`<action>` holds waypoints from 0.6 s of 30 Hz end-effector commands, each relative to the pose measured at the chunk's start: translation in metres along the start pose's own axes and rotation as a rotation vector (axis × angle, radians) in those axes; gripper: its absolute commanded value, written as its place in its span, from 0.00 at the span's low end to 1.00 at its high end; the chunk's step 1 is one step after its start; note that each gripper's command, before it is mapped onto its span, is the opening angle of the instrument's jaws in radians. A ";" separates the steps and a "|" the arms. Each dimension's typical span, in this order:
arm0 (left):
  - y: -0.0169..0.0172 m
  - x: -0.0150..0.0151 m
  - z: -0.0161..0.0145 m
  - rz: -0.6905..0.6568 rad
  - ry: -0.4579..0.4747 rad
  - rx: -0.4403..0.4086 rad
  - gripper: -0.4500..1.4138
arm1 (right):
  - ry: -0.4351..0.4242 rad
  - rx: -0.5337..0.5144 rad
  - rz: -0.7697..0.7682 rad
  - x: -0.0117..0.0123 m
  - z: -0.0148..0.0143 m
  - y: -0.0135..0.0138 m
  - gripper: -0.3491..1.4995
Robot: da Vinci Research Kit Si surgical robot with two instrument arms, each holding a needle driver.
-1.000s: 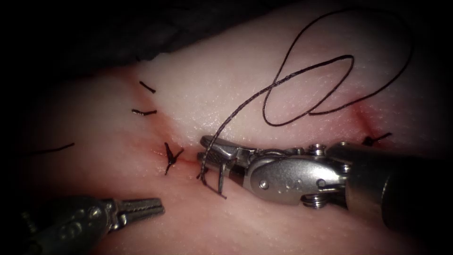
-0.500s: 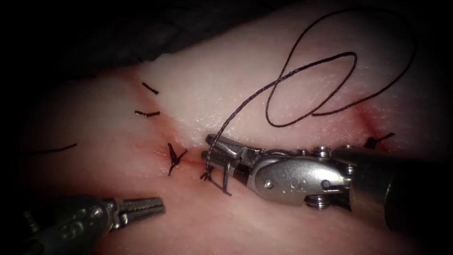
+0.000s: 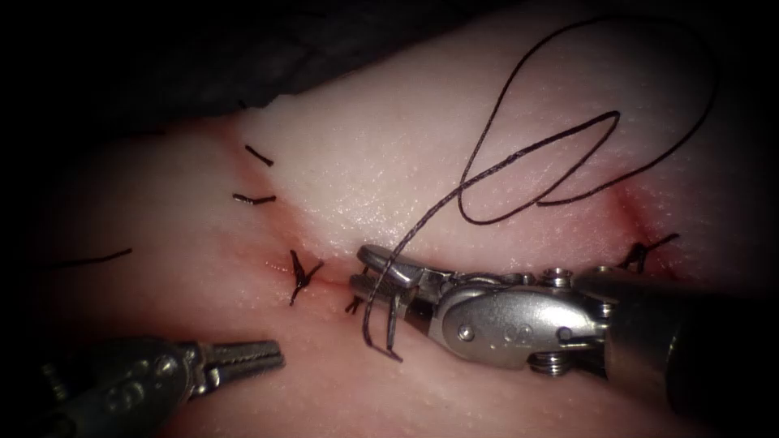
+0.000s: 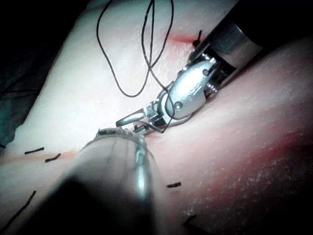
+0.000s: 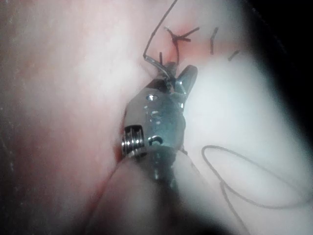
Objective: Wound Closure
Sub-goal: Throw needle through skin above incision with right end-effector
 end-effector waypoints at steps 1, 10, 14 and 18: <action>-0.0005 0.0007 0.0006 0.002 0.003 0.003 0.00 | 0.006 0.001 -0.019 0.0013 0.0006 0.0008 0.00; -0.0005 0.0008 0.0006 0.008 0.000 0.002 0.00 | -0.023 0.045 -0.064 0.0022 0.0009 0.0001 0.00; -0.0004 0.0008 0.0006 0.008 0.000 0.003 0.00 | -0.023 0.047 -0.061 0.0021 0.0009 0.0004 0.00; -0.0003 0.0008 0.0008 0.008 -0.002 0.004 0.00 | -0.021 0.064 0.065 0.0004 0.0010 0.0017 0.00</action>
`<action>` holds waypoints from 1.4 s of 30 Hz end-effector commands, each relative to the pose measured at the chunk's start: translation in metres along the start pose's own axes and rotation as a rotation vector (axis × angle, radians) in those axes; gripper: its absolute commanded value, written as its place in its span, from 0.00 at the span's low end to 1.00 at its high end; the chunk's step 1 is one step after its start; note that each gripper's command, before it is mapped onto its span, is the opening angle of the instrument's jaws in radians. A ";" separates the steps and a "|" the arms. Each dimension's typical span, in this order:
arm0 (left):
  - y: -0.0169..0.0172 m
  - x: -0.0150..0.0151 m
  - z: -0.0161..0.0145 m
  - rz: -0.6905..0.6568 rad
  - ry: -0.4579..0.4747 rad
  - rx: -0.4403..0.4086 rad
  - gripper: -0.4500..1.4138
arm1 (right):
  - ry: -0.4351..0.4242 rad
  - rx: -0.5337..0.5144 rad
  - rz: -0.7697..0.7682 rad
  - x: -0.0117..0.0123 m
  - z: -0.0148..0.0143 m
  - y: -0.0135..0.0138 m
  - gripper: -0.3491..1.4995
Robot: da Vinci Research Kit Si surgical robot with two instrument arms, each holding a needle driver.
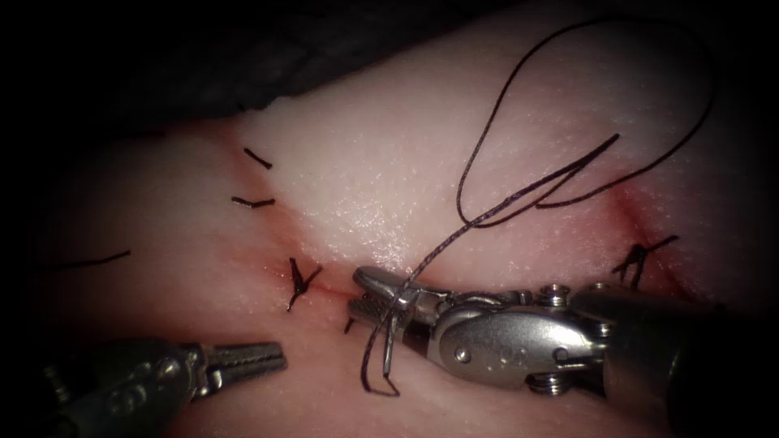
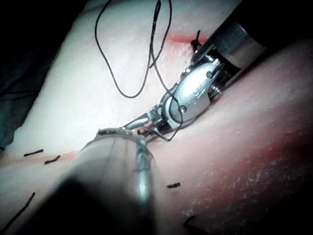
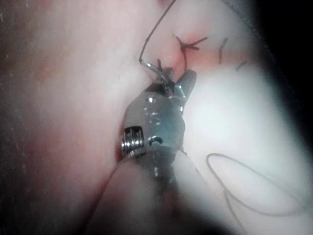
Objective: Wound Closure
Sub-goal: Throw needle through skin above incision with right end-effector
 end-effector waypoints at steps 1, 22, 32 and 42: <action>-0.0006 0.0007 0.0007 0.002 0.002 0.005 0.00 | 0.000 -0.002 0.054 -0.0007 0.0010 0.0016 0.00; -0.0004 0.0008 0.0010 0.001 0.000 0.005 0.00 | 0.035 0.066 0.400 -0.0044 0.0017 0.0019 0.00; -0.0005 0.0021 0.0045 0.030 0.017 0.017 0.00 | 0.014 0.138 0.581 -0.0034 0.0026 0.0044 0.00; -0.0010 0.0002 0.0113 0.068 -0.005 0.013 0.00 | 0.027 0.125 0.674 -0.0020 0.0012 0.0056 0.00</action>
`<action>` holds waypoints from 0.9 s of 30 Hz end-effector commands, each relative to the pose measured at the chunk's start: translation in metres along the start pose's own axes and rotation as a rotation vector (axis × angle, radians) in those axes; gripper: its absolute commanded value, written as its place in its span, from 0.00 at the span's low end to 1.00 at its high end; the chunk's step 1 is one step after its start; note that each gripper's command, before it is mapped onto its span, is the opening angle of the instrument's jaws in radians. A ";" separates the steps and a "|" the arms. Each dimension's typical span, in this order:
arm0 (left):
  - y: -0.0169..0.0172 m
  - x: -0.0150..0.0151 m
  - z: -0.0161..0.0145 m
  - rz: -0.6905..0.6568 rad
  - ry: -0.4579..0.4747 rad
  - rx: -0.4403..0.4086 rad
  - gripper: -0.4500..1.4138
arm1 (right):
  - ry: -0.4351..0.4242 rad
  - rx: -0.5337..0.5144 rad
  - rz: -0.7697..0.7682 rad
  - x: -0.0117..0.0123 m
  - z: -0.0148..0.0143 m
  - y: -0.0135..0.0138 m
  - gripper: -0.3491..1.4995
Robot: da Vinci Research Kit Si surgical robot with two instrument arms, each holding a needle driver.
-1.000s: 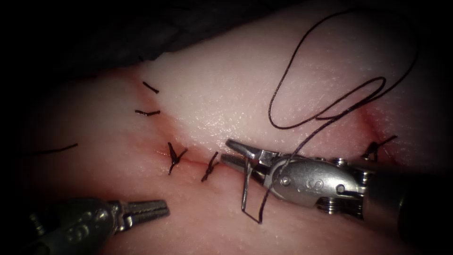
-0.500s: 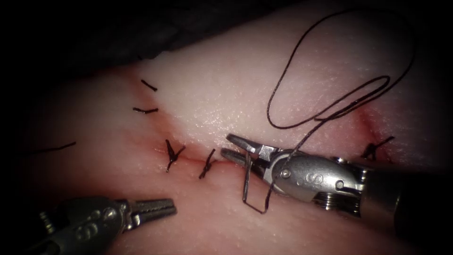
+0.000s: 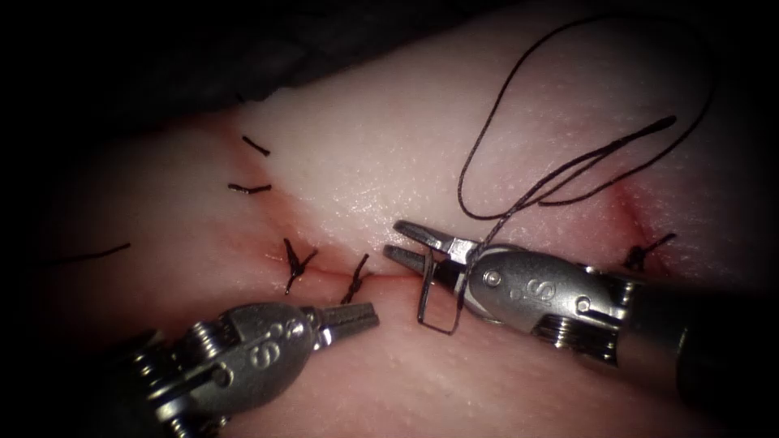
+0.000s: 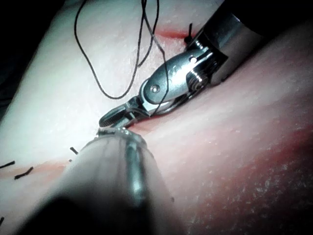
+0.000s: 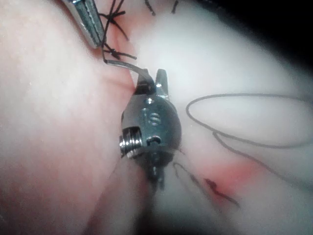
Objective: Wound Closure
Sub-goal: Throw needle through skin above incision with right end-effector
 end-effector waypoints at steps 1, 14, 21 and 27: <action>-0.0002 0.0000 0.0017 -0.005 -0.014 -0.021 0.00 | 0.004 0.002 0.001 0.0020 0.0001 -0.0006 0.00; 0.0063 -0.0023 0.0017 0.040 -0.114 -0.136 0.00 | 0.232 -0.103 -0.228 0.0087 -0.0054 -0.0024 0.80; 0.0064 -0.0017 -0.0007 0.034 -0.119 -0.146 0.00 | 0.292 -0.179 -0.344 0.0115 -0.0095 -0.0040 0.83; 0.0065 -0.0017 -0.0003 0.033 -0.119 -0.142 0.00 | 0.338 -0.244 -0.417 0.0141 -0.0113 -0.0048 0.82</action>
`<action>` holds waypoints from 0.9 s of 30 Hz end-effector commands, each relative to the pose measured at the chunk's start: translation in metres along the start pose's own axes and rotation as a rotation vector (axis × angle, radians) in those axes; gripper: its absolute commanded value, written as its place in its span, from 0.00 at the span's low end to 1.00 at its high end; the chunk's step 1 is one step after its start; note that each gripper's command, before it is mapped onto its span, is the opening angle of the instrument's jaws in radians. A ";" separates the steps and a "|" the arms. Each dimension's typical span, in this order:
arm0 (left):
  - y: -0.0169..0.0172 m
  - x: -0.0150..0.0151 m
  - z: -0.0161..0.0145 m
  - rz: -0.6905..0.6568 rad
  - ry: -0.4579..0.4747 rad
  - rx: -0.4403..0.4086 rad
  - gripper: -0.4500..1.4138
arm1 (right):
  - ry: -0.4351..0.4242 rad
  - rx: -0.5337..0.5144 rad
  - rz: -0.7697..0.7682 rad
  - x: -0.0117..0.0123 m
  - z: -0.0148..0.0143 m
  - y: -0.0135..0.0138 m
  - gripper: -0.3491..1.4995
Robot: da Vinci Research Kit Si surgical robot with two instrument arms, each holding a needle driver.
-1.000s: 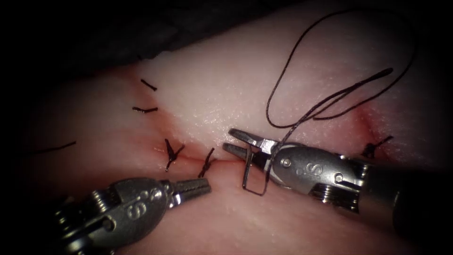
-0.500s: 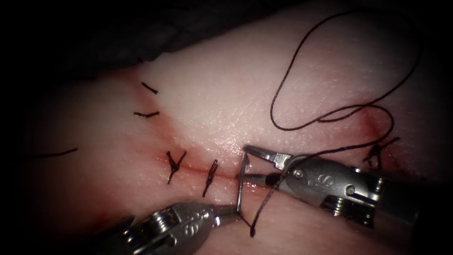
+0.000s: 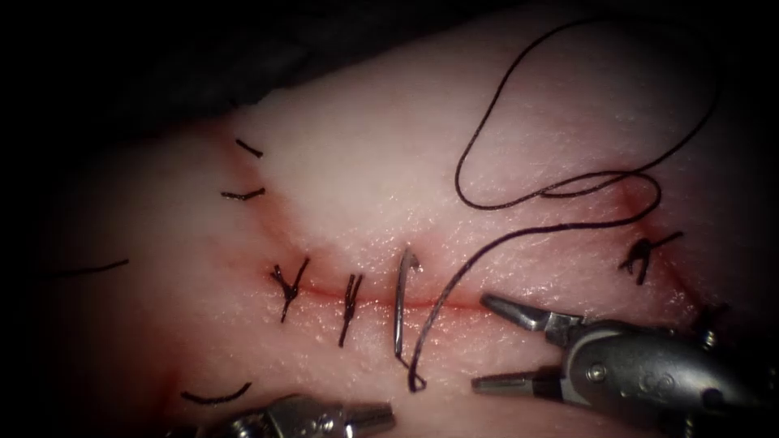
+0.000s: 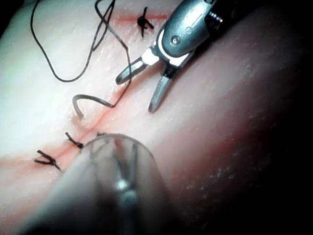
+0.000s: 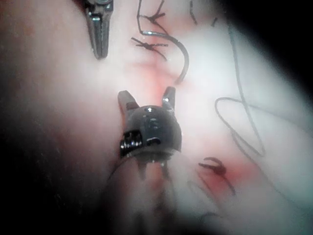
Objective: Wound Closure
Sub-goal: Throw needle through skin above incision with right end-effector
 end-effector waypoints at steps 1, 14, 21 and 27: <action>-0.0007 0.0005 0.0008 0.002 0.004 0.004 0.00 | 0.012 -0.015 -0.020 0.0016 0.0014 0.0009 0.82; -0.0017 0.0001 0.0014 0.004 0.002 0.009 0.00 | -0.007 -0.073 -0.213 0.0055 0.0070 0.0039 0.84; -0.0016 0.0001 0.0013 0.004 0.001 0.009 0.00 | 0.048 -0.108 -0.383 0.0067 0.0091 0.0042 0.88; -0.0016 0.0001 0.0013 0.004 0.001 0.009 0.00 | 0.136 -0.118 -0.555 0.0069 0.0092 0.0042 0.93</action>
